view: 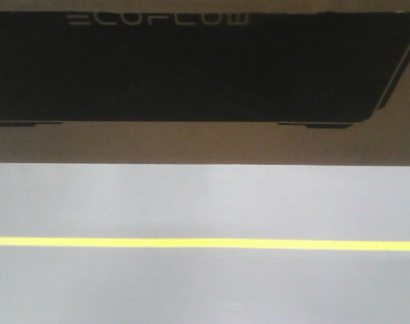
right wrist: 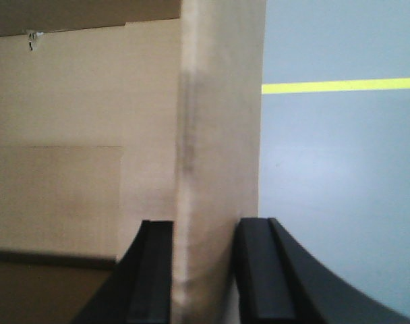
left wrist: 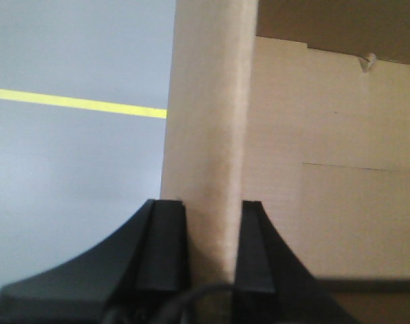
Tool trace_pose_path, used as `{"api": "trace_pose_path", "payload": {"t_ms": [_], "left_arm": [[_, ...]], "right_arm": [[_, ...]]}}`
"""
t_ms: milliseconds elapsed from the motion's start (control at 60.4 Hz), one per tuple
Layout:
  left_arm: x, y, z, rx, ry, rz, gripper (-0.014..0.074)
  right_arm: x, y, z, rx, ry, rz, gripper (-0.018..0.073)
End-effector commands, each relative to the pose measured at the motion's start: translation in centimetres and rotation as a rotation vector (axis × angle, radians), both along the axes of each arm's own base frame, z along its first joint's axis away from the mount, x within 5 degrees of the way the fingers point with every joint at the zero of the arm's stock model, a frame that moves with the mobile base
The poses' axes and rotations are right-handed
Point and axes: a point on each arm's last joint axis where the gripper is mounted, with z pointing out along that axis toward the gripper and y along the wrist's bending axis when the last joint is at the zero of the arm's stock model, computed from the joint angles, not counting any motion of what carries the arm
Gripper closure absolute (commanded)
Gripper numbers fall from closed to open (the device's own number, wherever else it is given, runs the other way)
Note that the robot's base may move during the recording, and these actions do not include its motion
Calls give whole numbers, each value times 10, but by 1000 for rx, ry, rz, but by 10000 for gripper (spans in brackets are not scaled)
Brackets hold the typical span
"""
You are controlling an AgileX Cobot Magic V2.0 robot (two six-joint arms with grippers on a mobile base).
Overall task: Grab box from left shelf to table start
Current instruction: 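Carry the box with both grippers while driving along the floor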
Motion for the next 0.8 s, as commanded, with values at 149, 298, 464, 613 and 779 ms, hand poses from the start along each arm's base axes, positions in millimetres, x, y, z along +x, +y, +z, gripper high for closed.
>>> {"api": "trace_pose_path", "payload": {"t_ms": [149, 298, 464, 613, 779], "left_arm": [[-7, 1, 30, -93, -228, -3, 682], [-7, 1, 30, -93, -228, -3, 682], [-7, 1, 30, -93, -228, -3, 682], [-7, 1, 30, -93, -228, -3, 682], [-7, 1, 30, -93, -228, -3, 682]], "right_arm": [[4, -9, 15, -62, -136, -70, 533], [4, -9, 15, -62, -136, -70, 533], [4, -9, 15, -62, -136, -70, 533], [4, -9, 15, -62, -136, -70, 533], [4, -9, 15, -62, -136, -70, 533]]}}
